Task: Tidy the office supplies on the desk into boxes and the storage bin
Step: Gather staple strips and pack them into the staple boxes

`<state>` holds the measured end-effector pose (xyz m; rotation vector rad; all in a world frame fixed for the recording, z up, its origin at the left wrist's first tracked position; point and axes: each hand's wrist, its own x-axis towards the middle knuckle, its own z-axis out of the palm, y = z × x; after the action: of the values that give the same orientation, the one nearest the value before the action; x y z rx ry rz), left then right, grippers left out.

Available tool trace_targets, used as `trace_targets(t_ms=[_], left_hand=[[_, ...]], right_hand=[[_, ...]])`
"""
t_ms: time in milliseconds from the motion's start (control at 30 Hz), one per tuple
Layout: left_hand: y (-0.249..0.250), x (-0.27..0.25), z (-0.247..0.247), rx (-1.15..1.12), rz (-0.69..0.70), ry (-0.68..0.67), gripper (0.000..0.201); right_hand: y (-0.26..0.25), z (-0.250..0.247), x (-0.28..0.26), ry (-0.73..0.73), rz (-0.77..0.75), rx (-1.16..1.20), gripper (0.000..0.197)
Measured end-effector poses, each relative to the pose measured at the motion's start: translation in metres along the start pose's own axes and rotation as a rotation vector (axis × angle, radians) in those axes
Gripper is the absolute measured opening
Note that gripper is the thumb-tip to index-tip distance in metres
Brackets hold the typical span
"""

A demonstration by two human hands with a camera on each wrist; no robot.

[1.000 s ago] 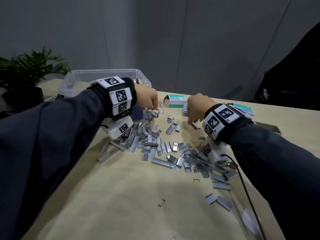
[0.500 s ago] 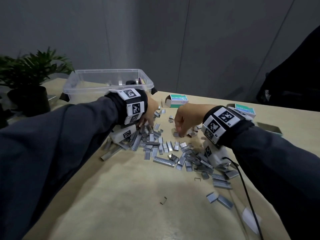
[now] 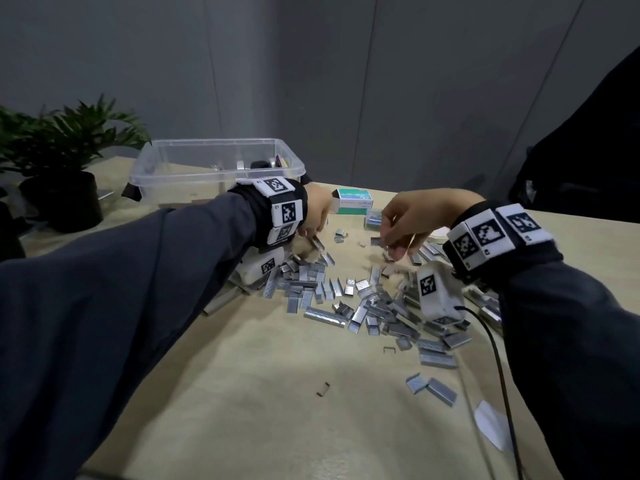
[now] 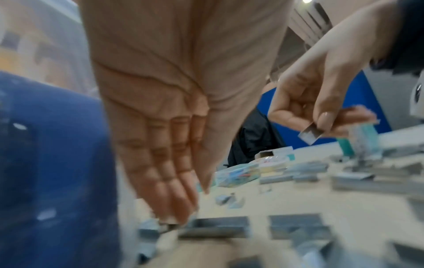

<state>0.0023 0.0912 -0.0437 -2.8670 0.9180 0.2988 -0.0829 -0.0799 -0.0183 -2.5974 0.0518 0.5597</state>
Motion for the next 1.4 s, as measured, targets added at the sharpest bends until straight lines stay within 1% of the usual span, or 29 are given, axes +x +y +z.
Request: trace_targets(t_ms=[33, 67, 100, 133, 200, 233, 300, 400, 467, 533, 567, 667, 733, 833, 867, 933, 1033, 1100, 1200, 1267, 1300, 1400], left_hand=[[0.001, -0.001, -0.002, 0.008, 0.044, 0.022, 0.022], [0.001, -0.001, -0.002, 0.058, 0.073, -0.006, 0.030], [0.001, 0.000, 0.002, 0.089, 0.086, -0.032, 0.033], [0.002, 0.002, 0.006, 0.140, 0.088, -0.047, 0.031], [0.005, 0.004, 0.014, 0.177, 0.085, -0.007, 0.015], [0.006, 0.004, 0.017, 0.204, 0.092, 0.013, 0.011], [0.010, 0.003, 0.016, 0.292, 0.131, 0.015, 0.015], [0.016, -0.002, 0.011, 0.373, 0.205, -0.018, 0.018], [0.016, -0.004, 0.012, 0.345, 0.241, -0.045, 0.020], [0.013, -0.007, 0.012, 0.259, 0.272, -0.052, 0.022], [0.011, -0.009, 0.011, 0.205, 0.293, -0.029, 0.020], [-0.003, -0.017, 0.002, 0.018, 0.300, 0.113, 0.012], [-0.018, -0.027, -0.007, -0.196, 0.266, 0.214, 0.010], [-0.037, -0.046, -0.015, -0.564, 0.252, 0.328, 0.012], [-0.042, -0.053, -0.015, -0.672, 0.259, 0.343, 0.011], [-0.050, -0.066, -0.014, -0.830, 0.260, 0.324, 0.010], [-0.062, -0.083, -0.009, -0.935, 0.216, 0.284, 0.008], [-0.074, -0.092, -0.003, -0.961, 0.172, 0.331, 0.011], [-0.090, -0.100, 0.010, -0.966, 0.129, 0.383, 0.011], [-0.098, -0.102, 0.017, -0.968, 0.105, 0.390, 0.007], [-0.101, -0.102, 0.019, -0.969, 0.098, 0.390, 0.007], [-0.102, -0.103, 0.021, -0.984, 0.091, 0.395, 0.008]], right_hand=[[0.002, -0.001, 0.000, 0.020, -0.001, -0.011, 0.011], [0.003, -0.001, 0.000, 0.019, 0.003, -0.037, 0.014], [0.003, 0.001, 0.001, 0.007, 0.015, -0.073, 0.016], [0.003, 0.002, 0.002, -0.003, 0.030, -0.110, 0.017], [0.001, 0.005, 0.005, -0.003, 0.050, -0.161, 0.017], [0.000, 0.007, 0.007, 0.002, 0.052, -0.170, 0.016], [-0.002, 0.009, 0.009, 0.002, 0.046, -0.174, 0.016], [-0.004, 0.012, 0.009, -0.017, 0.048, -0.205, 0.016], [-0.005, 0.012, 0.009, -0.027, 0.064, -0.231, 0.015], [-0.006, 0.012, 0.007, -0.019, 0.082, -0.243, 0.014], [-0.007, 0.012, 0.006, -0.003, 0.080, -0.260, 0.016], [-0.007, 0.013, 0.006, 0.094, 0.019, -0.337, 0.018], [-0.010, 0.015, 0.006, 0.129, -0.031, -0.344, 0.017], [-0.021, 0.020, 0.006, 0.070, -0.121, -0.334, 0.017], [-0.026, 0.023, 0.006, 0.034, -0.160, -0.329, 0.018], [-0.039, 0.032, 0.005, -0.029, -0.235, -0.306, 0.023], [-0.056, 0.048, 0.008, -0.063, -0.310, -0.305, 0.032], [-0.065, 0.056, 0.013, -0.056, -0.340, -0.364, 0.041], [-0.079, 0.065, 0.022, 0.020, -0.435, -0.521, 0.050], [-0.088, 0.069, 0.028, 0.045, -0.519, -0.567, 0.053], [-0.092, 0.071, 0.030, 0.031, -0.547, -0.577, 0.054], [-0.102, 0.077, 0.034, -0.020, -0.569, -0.612, 0.052]])
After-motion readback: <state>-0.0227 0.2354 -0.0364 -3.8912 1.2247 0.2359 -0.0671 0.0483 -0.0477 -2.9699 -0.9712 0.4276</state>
